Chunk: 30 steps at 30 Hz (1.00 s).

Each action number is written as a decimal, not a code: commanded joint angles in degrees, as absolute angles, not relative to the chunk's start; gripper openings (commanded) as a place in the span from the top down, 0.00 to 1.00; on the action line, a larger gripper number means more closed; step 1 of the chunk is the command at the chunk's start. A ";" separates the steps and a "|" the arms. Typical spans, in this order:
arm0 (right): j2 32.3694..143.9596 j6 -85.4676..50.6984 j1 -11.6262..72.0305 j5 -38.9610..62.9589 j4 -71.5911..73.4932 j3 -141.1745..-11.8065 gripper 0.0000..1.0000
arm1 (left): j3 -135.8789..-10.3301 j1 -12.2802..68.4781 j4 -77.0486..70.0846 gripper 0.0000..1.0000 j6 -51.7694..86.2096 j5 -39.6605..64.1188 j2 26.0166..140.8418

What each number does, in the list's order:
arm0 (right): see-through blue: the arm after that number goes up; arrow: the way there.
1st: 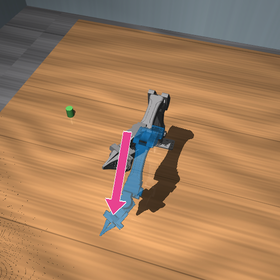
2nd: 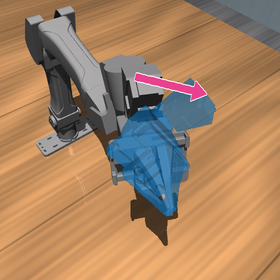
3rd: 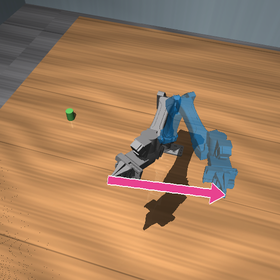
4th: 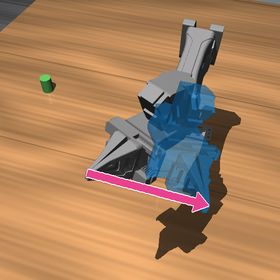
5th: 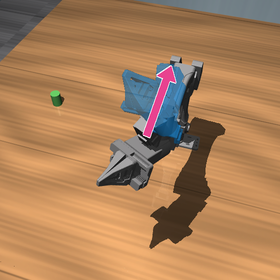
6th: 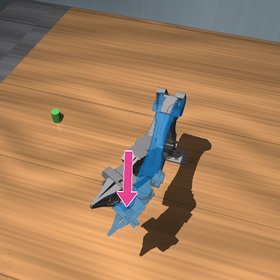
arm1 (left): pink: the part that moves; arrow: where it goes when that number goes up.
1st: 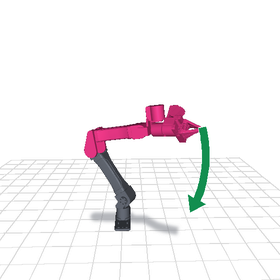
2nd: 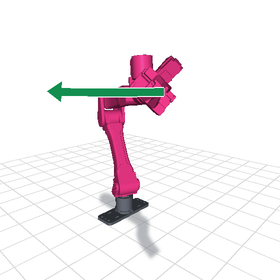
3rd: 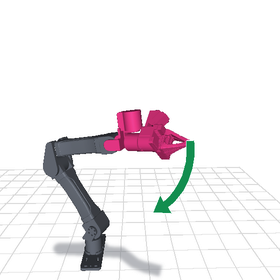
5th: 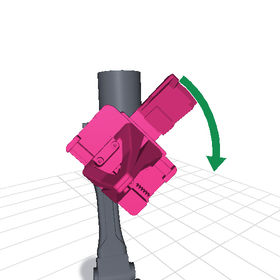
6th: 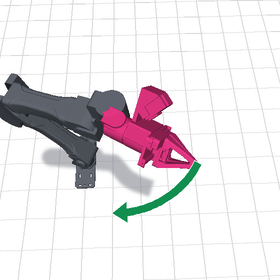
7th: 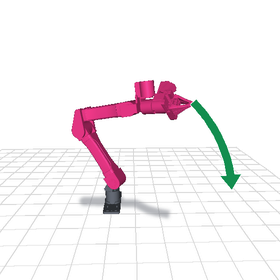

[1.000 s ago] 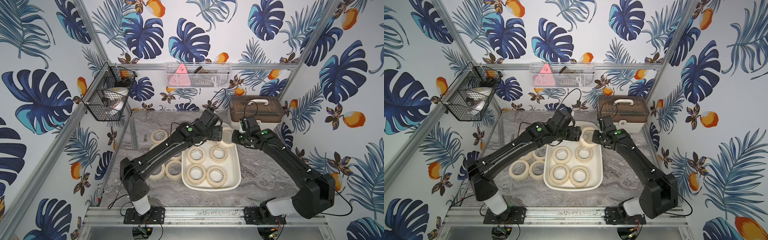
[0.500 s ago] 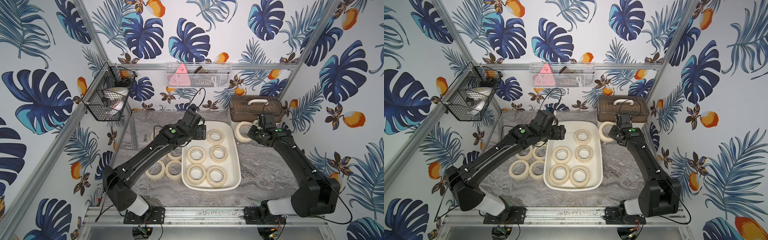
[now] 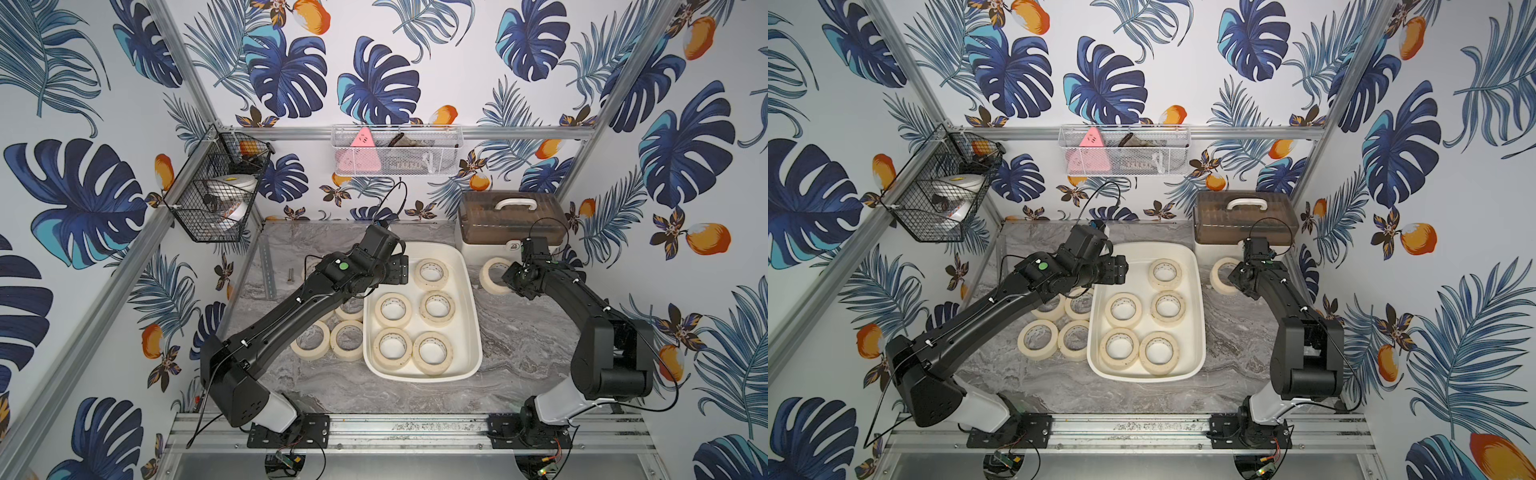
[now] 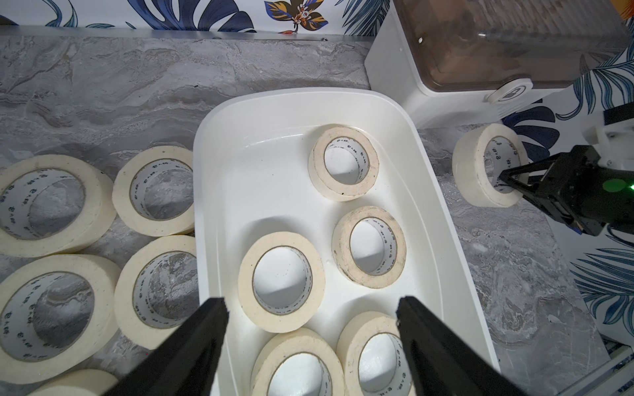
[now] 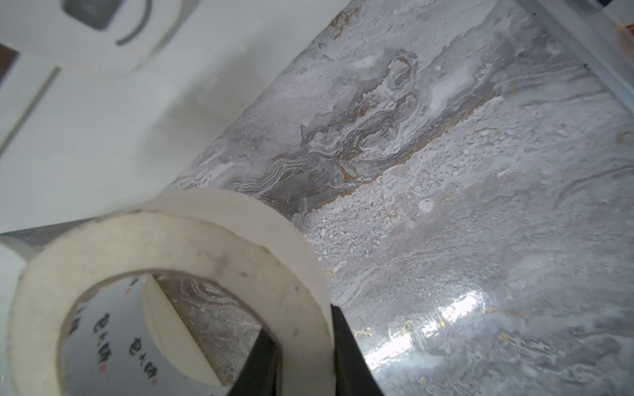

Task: Take out the art tape in the storage box
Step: Place the art tape at the center of the board.

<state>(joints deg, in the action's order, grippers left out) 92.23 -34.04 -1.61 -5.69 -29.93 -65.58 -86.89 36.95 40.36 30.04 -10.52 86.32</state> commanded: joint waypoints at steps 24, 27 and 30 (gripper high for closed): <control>108.07 -34.46 0.66 -2.83 -21.76 -70.77 1.00 | -84.03 35.18 40.23 0.14 30.32 -10.38 82.79; 108.91 -34.44 0.97 -3.01 -21.88 -71.27 1.00 | -84.40 35.16 40.51 0.15 30.15 -10.46 82.66; 109.31 -34.45 1.10 -2.99 -21.71 -71.08 0.98 | -84.16 35.06 40.52 0.14 30.15 -10.46 82.42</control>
<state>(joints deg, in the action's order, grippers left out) 109.01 -34.92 1.02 -2.55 -22.61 -70.65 -83.96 35.22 40.73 30.15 -10.31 82.91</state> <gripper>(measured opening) 0.227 0.855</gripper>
